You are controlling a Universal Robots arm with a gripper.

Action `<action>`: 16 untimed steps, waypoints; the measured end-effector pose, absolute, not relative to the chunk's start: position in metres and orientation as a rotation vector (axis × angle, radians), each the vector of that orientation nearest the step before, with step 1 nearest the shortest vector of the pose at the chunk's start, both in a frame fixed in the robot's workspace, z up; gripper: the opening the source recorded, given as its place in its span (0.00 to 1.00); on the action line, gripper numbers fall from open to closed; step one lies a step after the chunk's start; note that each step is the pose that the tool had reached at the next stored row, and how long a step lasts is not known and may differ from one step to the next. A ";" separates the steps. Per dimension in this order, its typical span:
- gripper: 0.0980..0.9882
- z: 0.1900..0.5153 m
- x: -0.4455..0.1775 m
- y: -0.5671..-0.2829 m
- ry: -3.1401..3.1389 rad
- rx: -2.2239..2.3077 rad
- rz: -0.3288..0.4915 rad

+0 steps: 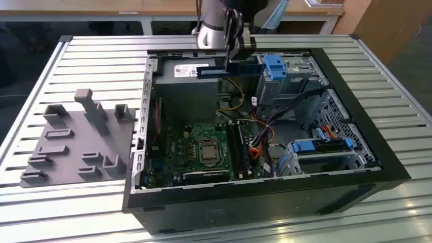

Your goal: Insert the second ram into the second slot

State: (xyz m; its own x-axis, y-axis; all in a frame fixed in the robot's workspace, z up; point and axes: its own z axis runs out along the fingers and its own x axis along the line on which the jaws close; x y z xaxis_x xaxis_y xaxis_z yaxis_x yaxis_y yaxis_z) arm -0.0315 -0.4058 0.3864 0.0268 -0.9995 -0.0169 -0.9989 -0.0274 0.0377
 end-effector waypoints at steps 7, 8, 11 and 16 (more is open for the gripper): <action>0.04 0.386 -0.032 -0.406 -2.180 2.240 -0.060; 0.04 0.387 -0.032 -0.406 -2.180 2.240 -0.060; 0.04 0.386 -0.032 -0.409 -2.180 2.240 -0.060; 0.04 0.386 -0.032 -0.413 -2.180 2.240 -0.060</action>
State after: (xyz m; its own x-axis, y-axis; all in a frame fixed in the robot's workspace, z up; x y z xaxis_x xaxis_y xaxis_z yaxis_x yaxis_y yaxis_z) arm -0.0315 -0.4132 0.3864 0.0268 -0.9995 -0.0168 -0.9989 -0.0274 0.0377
